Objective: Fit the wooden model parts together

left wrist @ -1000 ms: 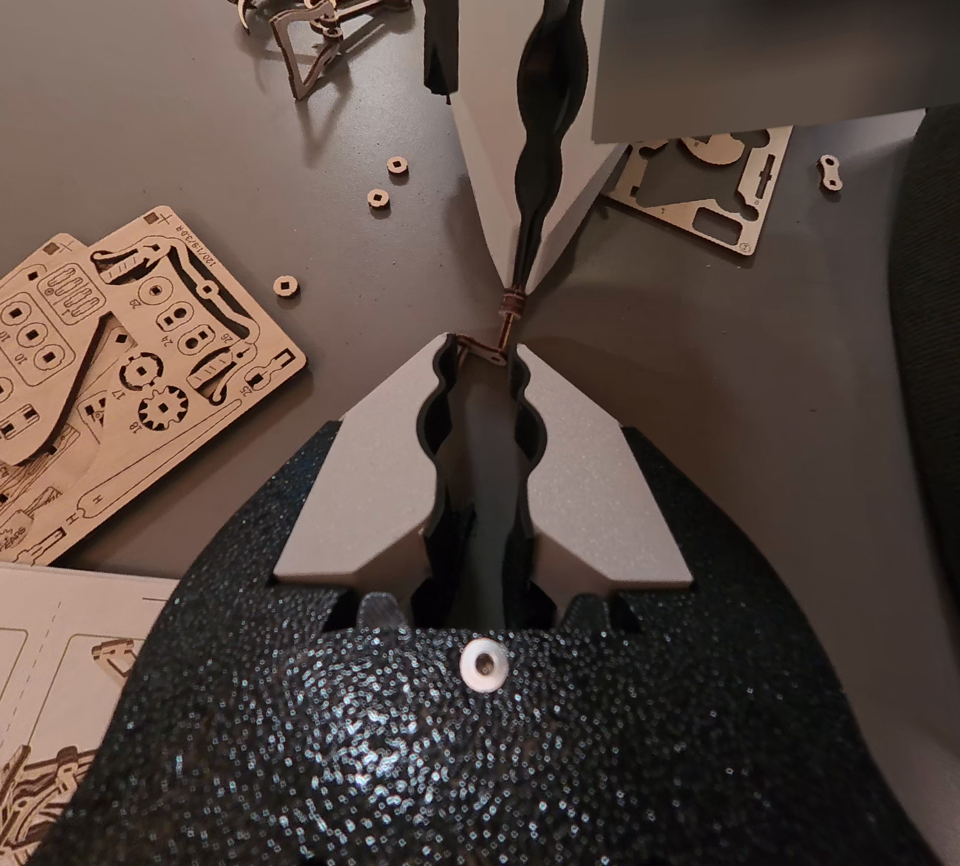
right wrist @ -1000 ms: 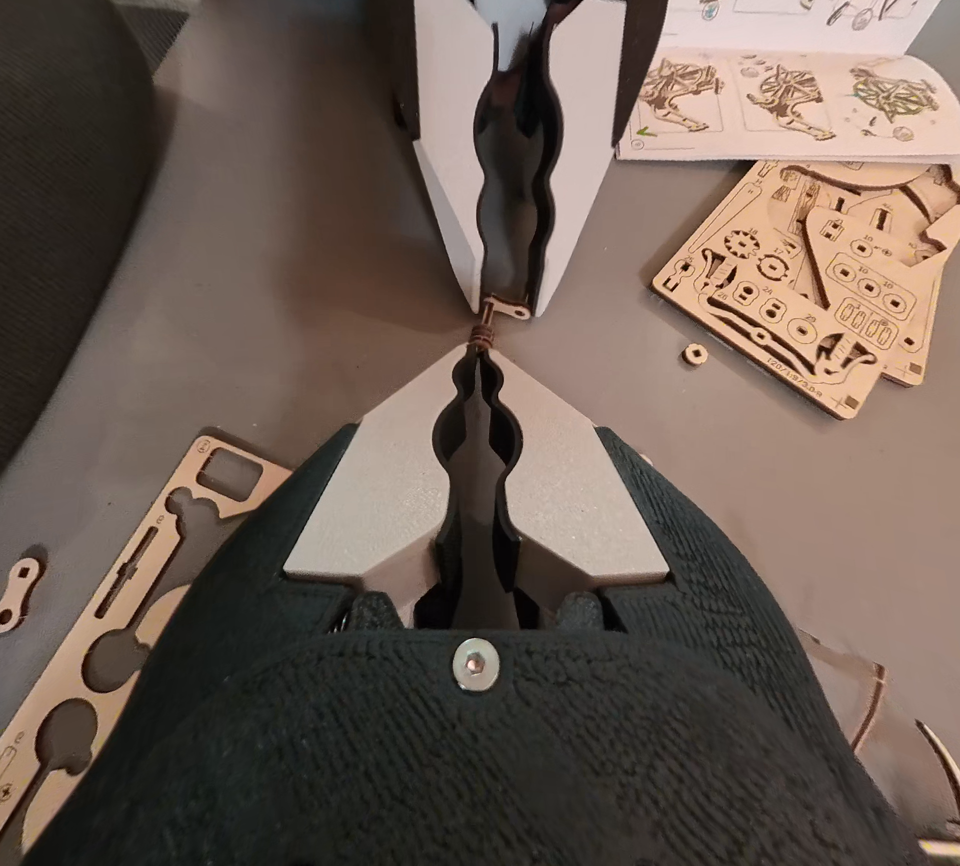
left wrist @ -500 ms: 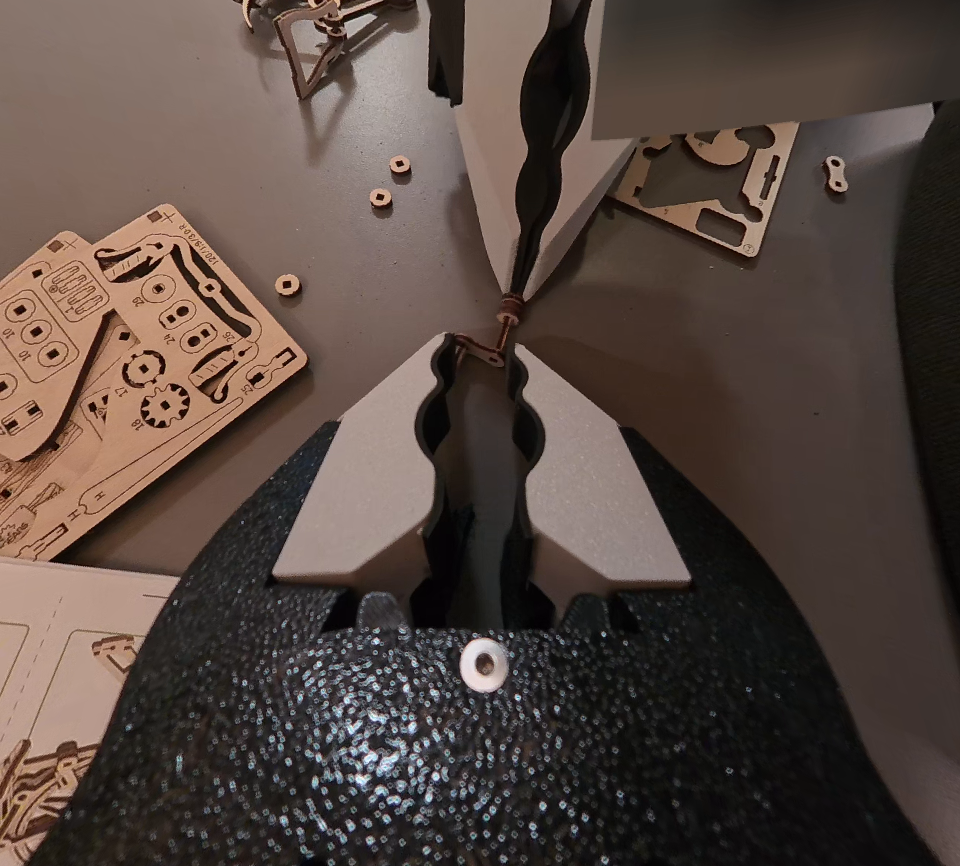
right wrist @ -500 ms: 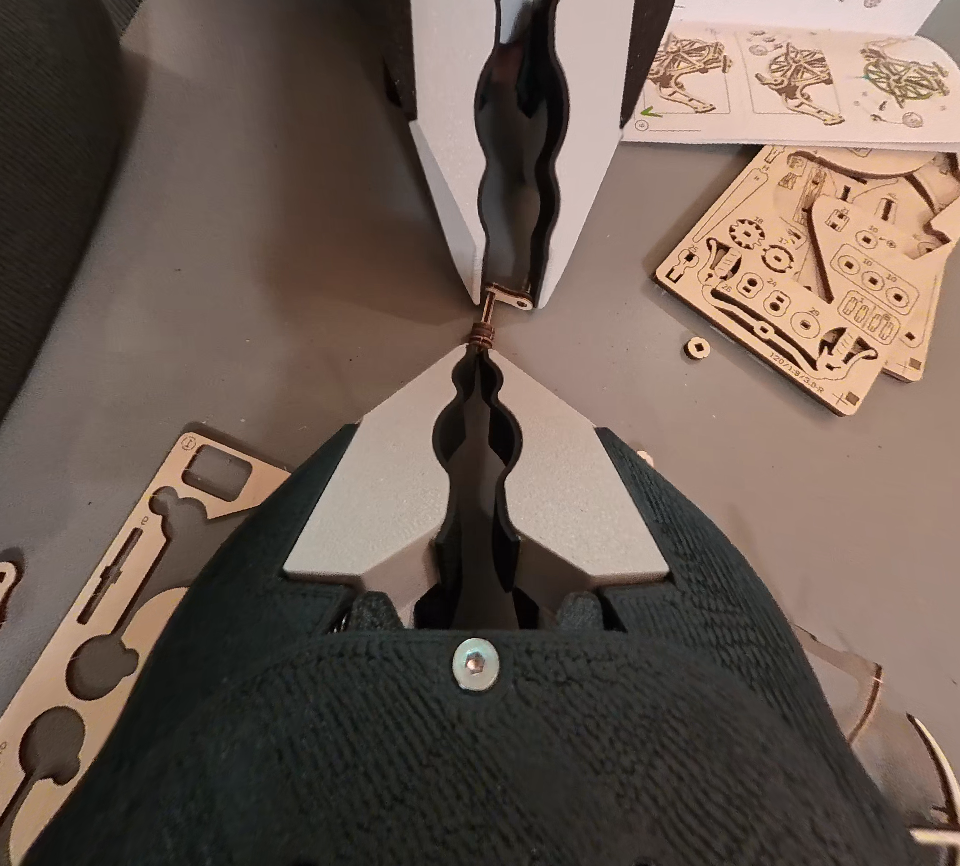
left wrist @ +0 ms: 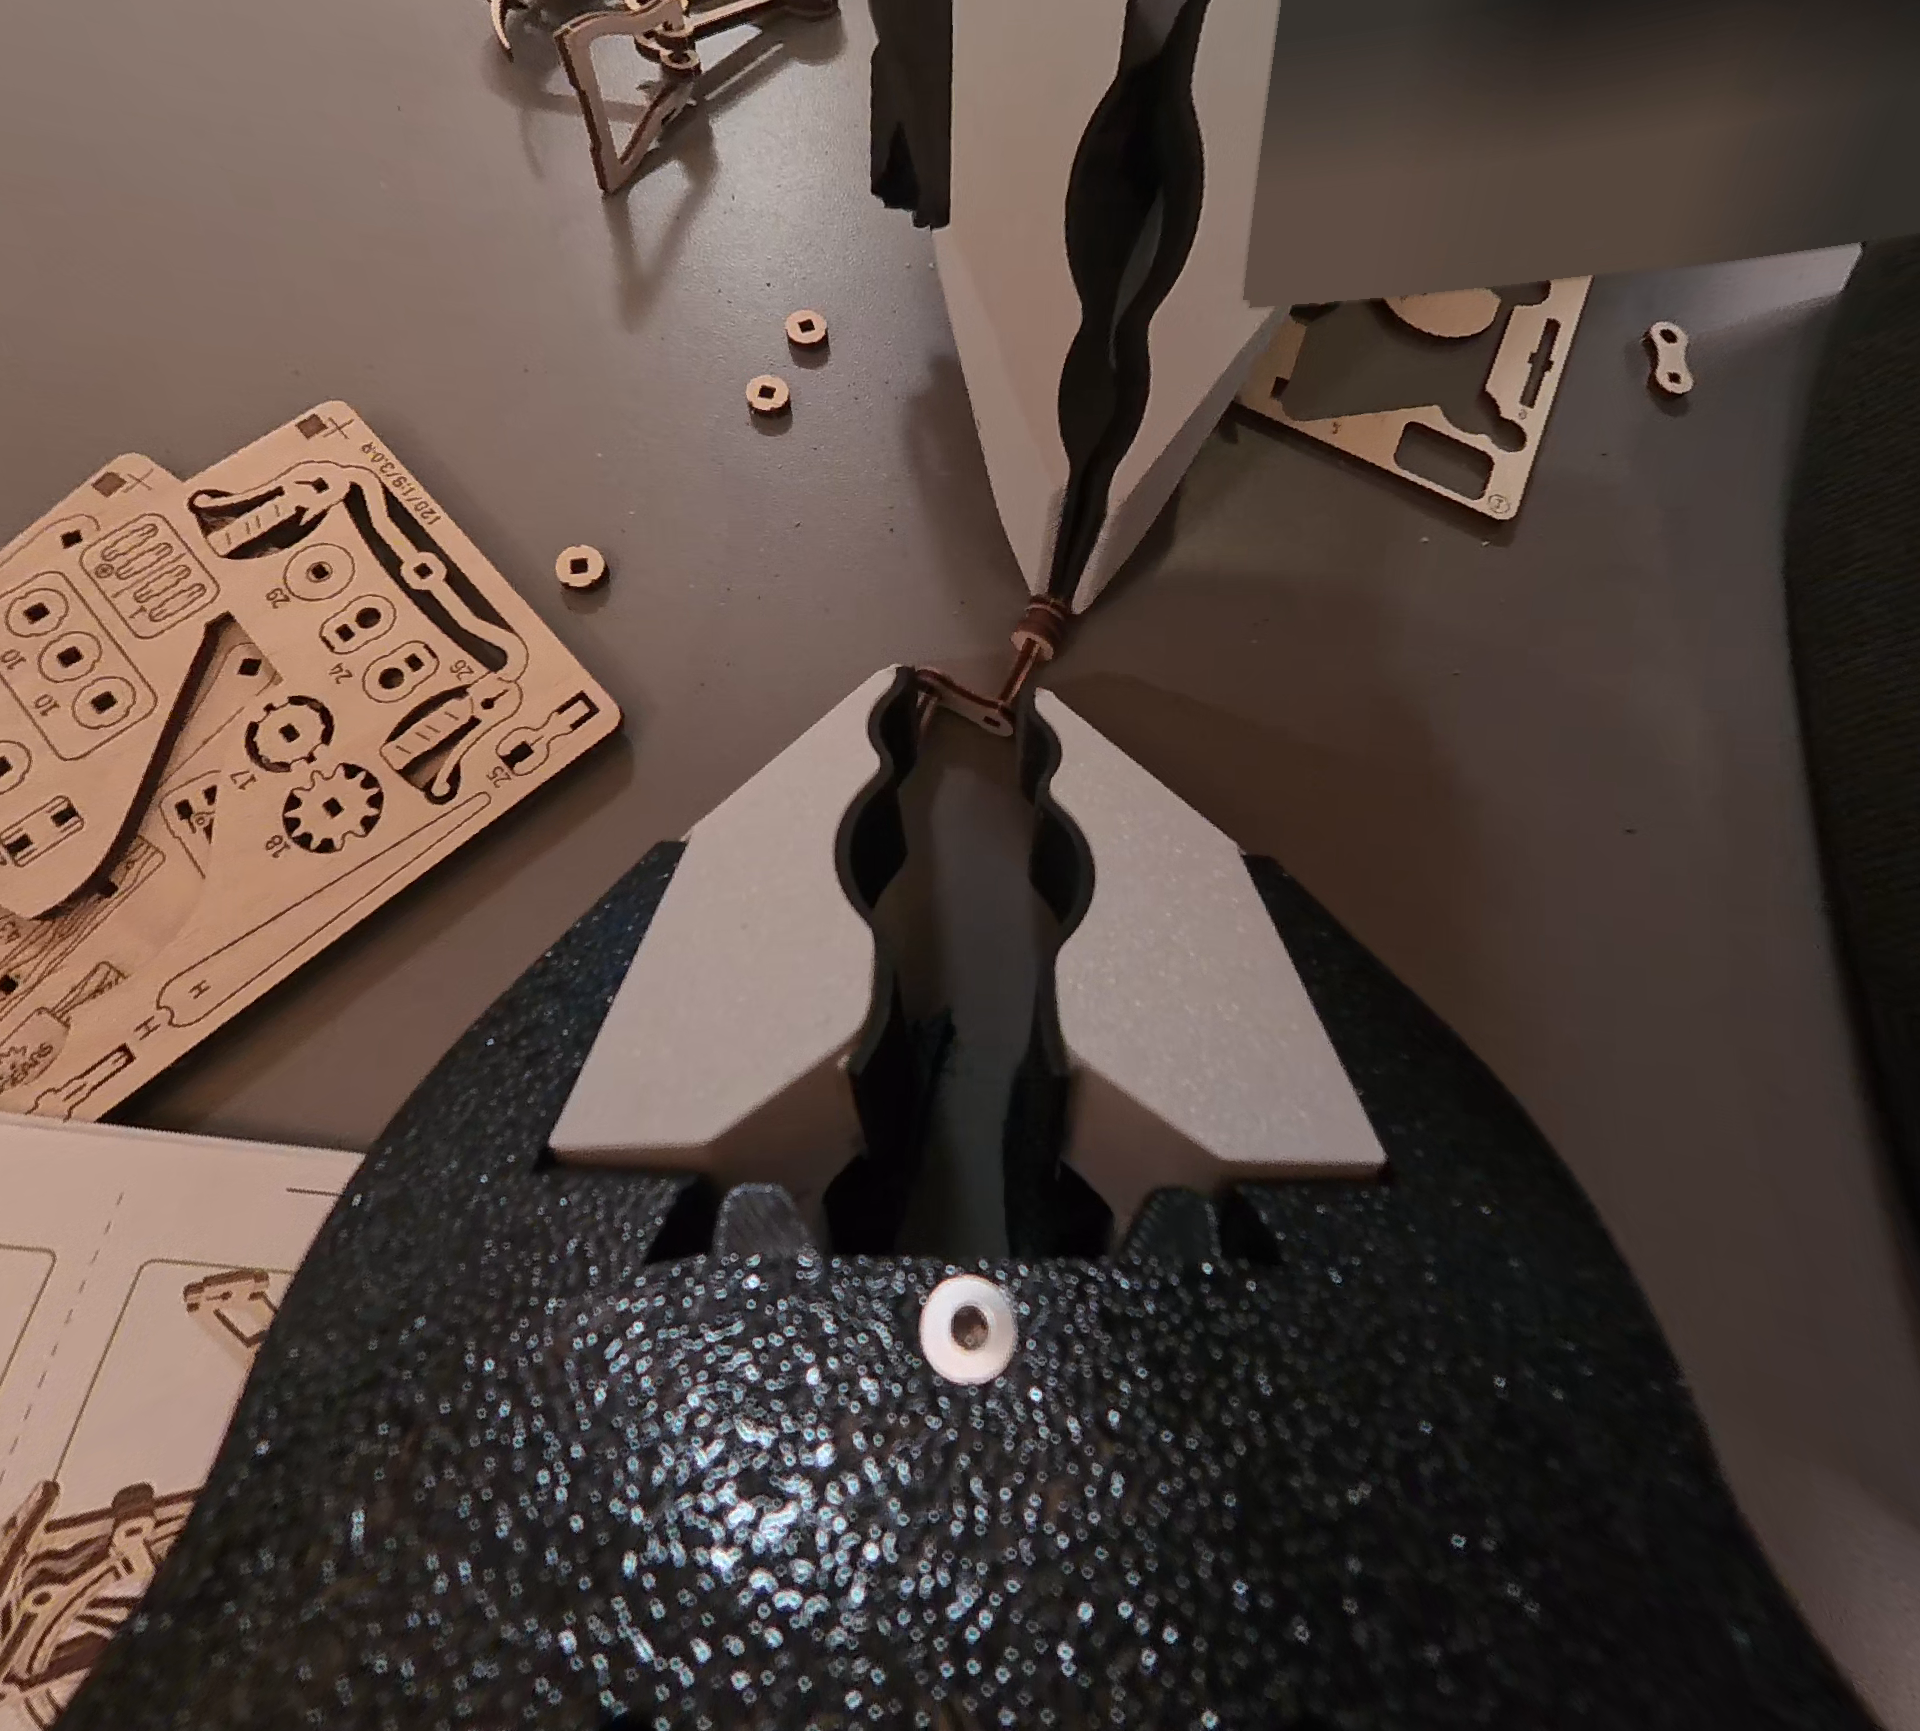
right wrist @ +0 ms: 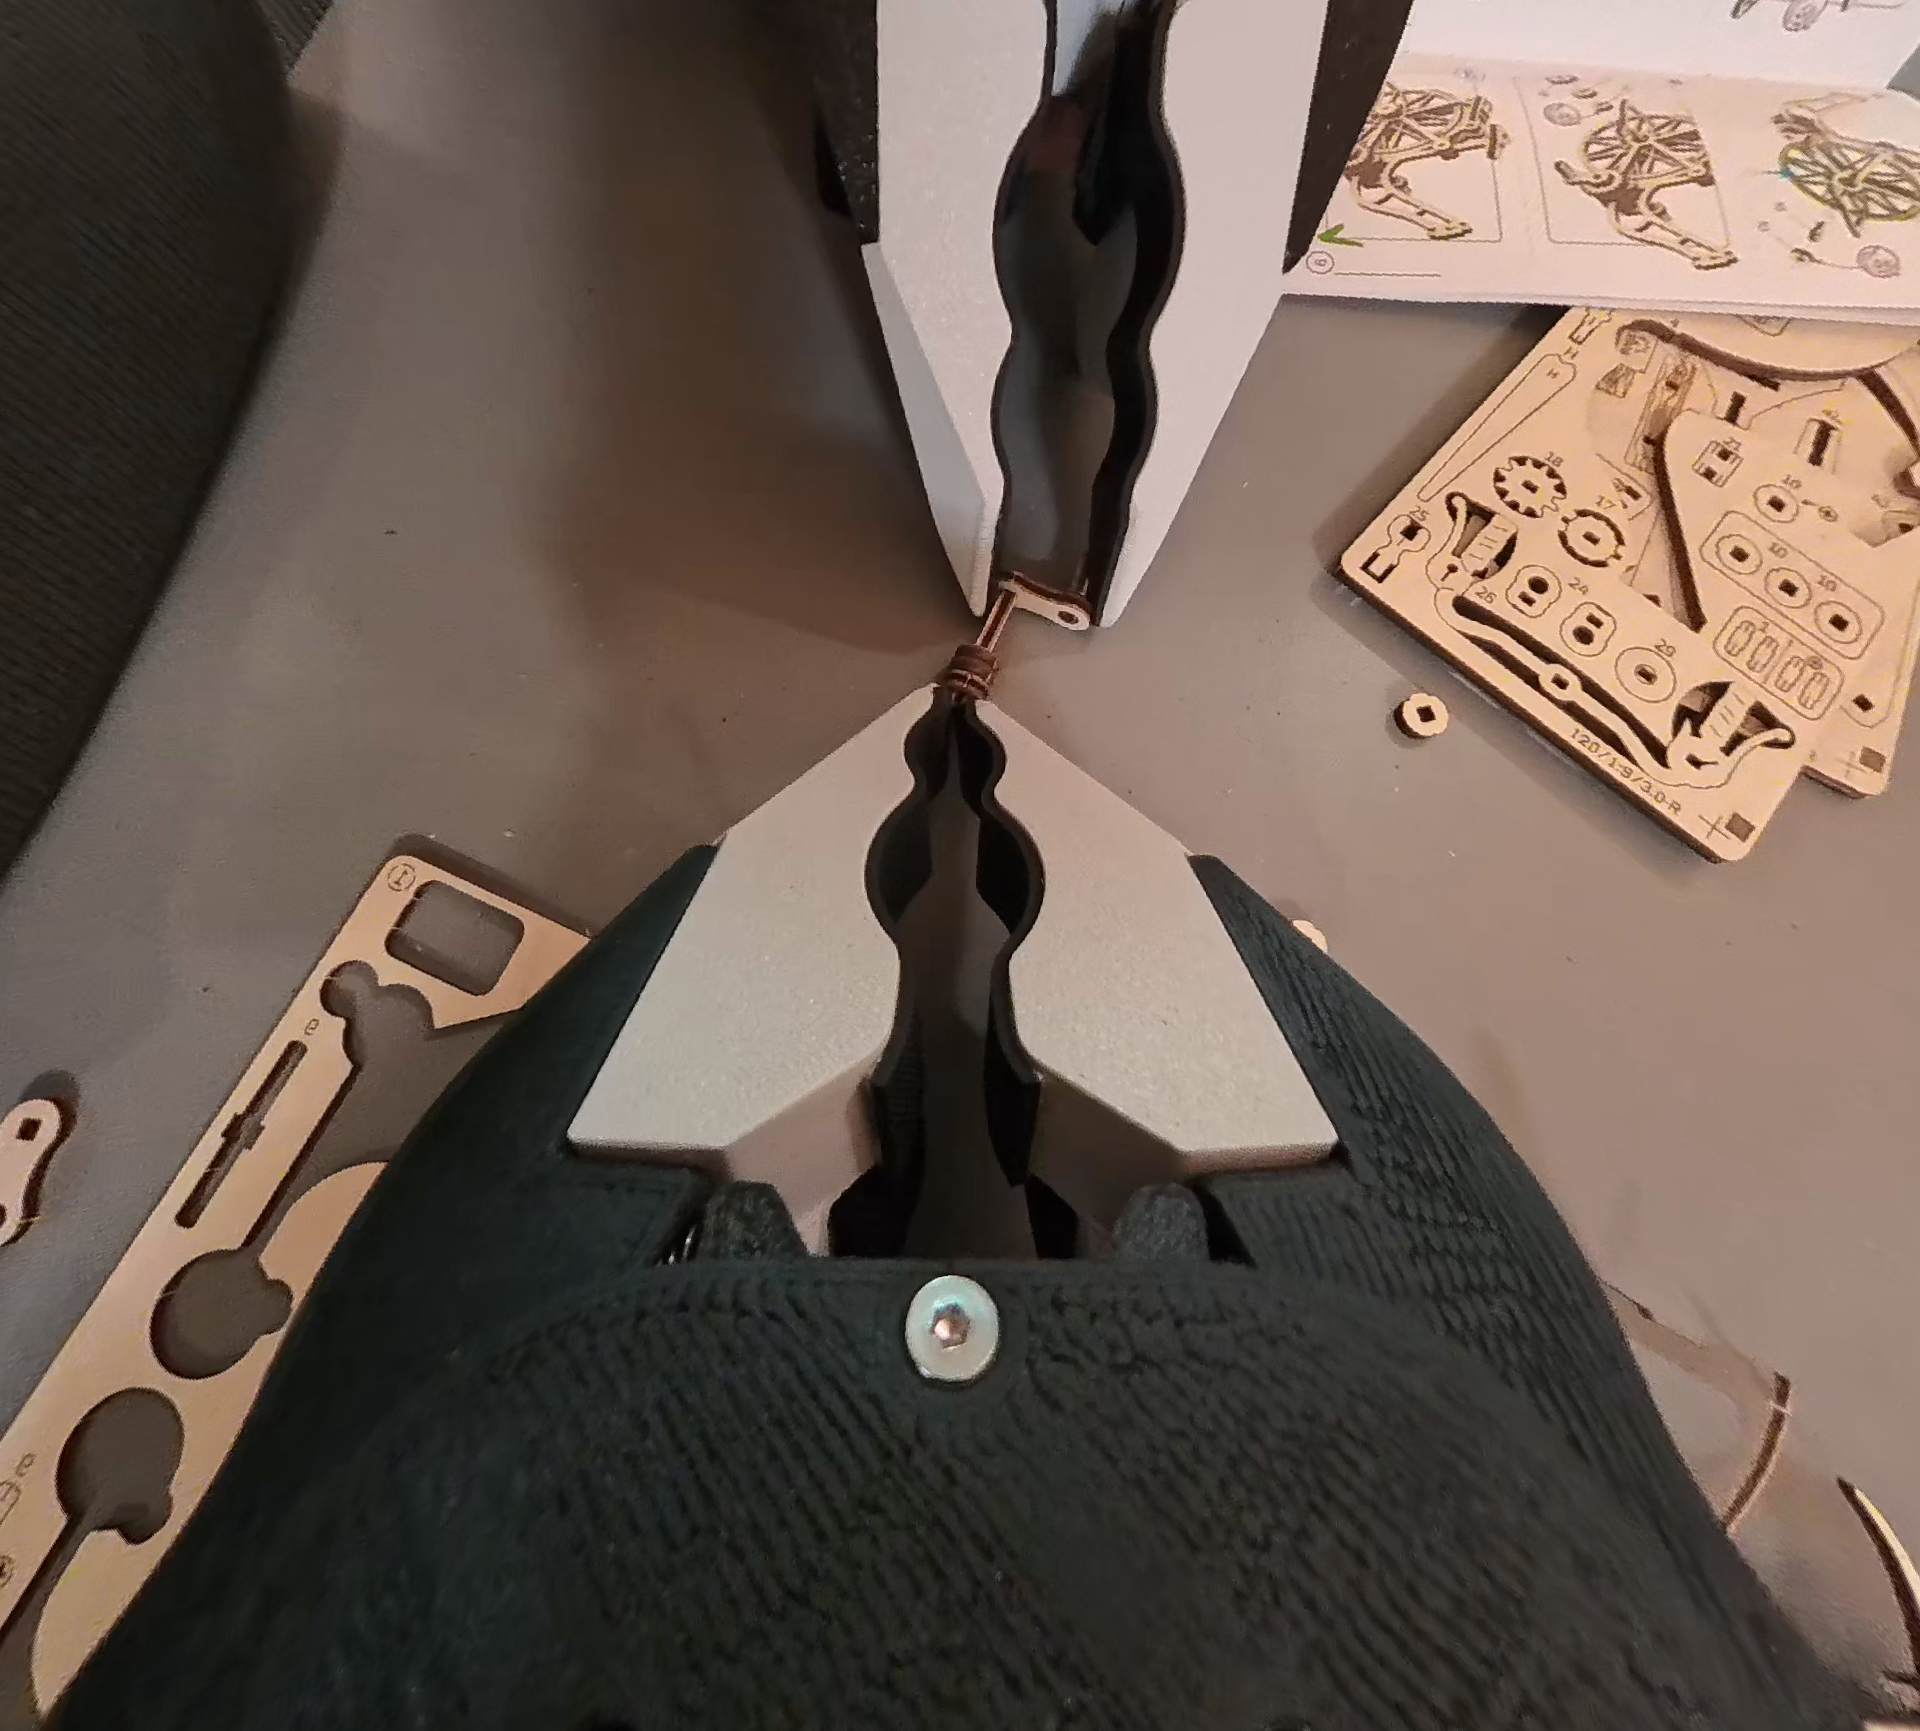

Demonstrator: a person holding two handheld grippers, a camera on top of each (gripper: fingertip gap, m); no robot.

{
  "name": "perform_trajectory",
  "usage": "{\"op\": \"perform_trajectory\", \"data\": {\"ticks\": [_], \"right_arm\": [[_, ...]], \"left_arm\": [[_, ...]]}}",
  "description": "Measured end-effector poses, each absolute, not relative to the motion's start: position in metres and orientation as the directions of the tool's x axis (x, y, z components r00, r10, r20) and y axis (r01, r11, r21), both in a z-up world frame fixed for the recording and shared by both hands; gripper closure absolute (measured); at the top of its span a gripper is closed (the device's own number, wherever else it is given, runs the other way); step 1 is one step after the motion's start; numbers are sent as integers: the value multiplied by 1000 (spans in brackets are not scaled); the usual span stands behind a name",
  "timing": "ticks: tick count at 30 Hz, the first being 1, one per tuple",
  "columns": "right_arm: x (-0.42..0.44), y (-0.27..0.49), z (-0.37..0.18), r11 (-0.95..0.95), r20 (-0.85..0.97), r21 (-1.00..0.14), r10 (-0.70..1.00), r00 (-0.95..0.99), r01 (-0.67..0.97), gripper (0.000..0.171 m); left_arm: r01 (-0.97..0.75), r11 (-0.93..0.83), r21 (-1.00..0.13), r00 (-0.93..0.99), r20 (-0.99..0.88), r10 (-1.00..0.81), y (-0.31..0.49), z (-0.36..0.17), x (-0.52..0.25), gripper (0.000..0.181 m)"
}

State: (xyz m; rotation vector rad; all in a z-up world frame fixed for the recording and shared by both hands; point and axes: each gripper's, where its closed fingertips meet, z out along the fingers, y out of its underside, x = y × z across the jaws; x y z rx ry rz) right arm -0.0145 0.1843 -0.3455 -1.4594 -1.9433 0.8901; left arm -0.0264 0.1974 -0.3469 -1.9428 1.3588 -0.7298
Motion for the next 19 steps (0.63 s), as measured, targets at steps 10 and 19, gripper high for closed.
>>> {"op": "perform_trajectory", "data": {"ticks": [10,19], "right_arm": [[-15,182,-346,203,35,-774,960,-278,600,171],[-16,186,-346,201,50,-773,965,-258,602,171]], "left_arm": [[-586,-258,-768,308,83,-948,197,-347,-26,164],[-585,-258,-769,310,82,-947,197,-347,-26,165]]}}
